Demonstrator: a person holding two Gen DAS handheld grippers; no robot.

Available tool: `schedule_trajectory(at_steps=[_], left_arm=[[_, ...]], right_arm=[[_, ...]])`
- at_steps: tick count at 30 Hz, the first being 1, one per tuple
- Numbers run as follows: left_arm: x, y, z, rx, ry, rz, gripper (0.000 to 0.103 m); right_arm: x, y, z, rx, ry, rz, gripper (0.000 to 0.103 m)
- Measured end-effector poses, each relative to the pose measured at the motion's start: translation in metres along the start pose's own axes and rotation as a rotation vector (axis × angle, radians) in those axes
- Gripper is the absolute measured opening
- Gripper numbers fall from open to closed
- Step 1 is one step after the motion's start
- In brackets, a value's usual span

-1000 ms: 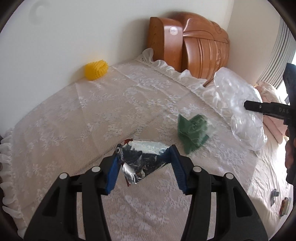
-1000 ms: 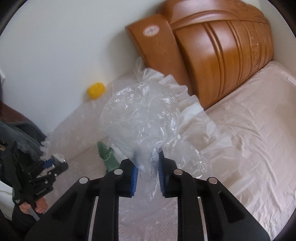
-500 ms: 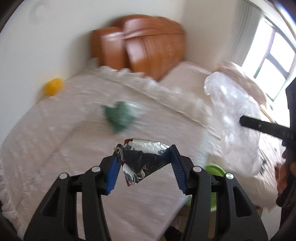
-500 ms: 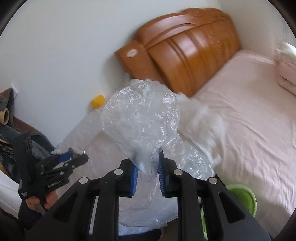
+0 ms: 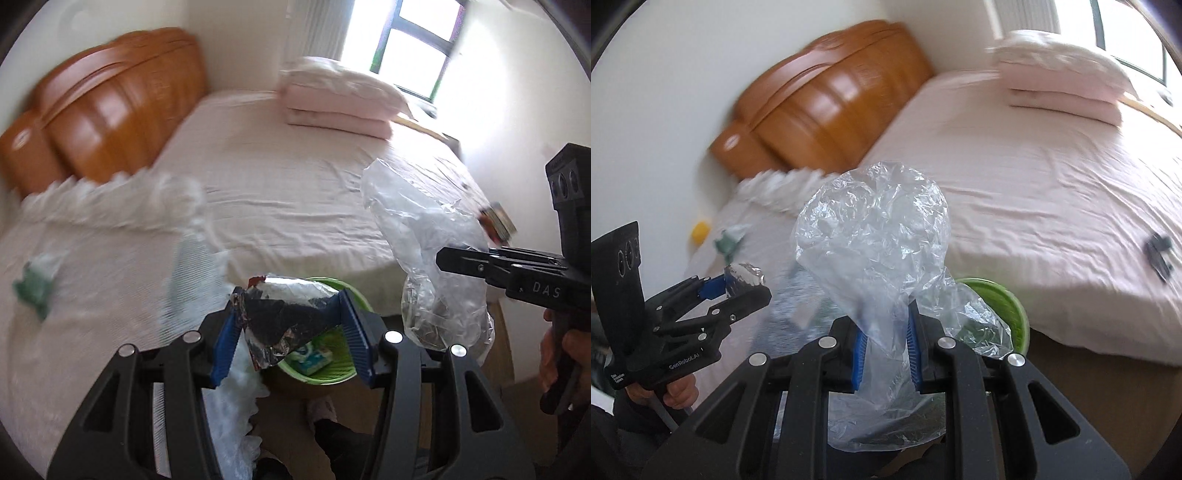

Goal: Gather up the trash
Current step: 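Carry the foil wrapper and clear bag over the wastebasket, opening the left gripper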

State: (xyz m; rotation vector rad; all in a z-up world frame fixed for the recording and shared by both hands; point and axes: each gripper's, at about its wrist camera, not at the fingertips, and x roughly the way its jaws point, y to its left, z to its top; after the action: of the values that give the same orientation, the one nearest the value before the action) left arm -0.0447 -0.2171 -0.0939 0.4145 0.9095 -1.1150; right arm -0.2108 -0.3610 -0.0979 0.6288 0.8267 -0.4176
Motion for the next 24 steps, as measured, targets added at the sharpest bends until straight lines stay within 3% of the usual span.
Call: schedule_trajectory(at_steps=[8, 15, 20, 24], left_arm=[[0.055, -0.045, 0.021, 0.083, 0.087, -0.069, 0.05], [0.129, -0.063, 0.023, 0.092, 0.229, -0.085, 0.053], [0.173, -0.07, 0.01, 0.097, 0.332, -0.072, 0.071], [0.176, -0.071, 0.011, 0.081, 0.331, -0.067, 0.088]], right_arm=[[-0.011, -0.053, -0.004, 0.088, -0.008, -0.056, 0.02], [-0.009, -0.08, 0.004, 0.113, -0.005, -0.069, 0.021], [-0.009, -0.093, 0.005, 0.13, 0.002, -0.076, 0.021], [-0.005, -0.101, 0.005, 0.138, 0.016, -0.079, 0.021]])
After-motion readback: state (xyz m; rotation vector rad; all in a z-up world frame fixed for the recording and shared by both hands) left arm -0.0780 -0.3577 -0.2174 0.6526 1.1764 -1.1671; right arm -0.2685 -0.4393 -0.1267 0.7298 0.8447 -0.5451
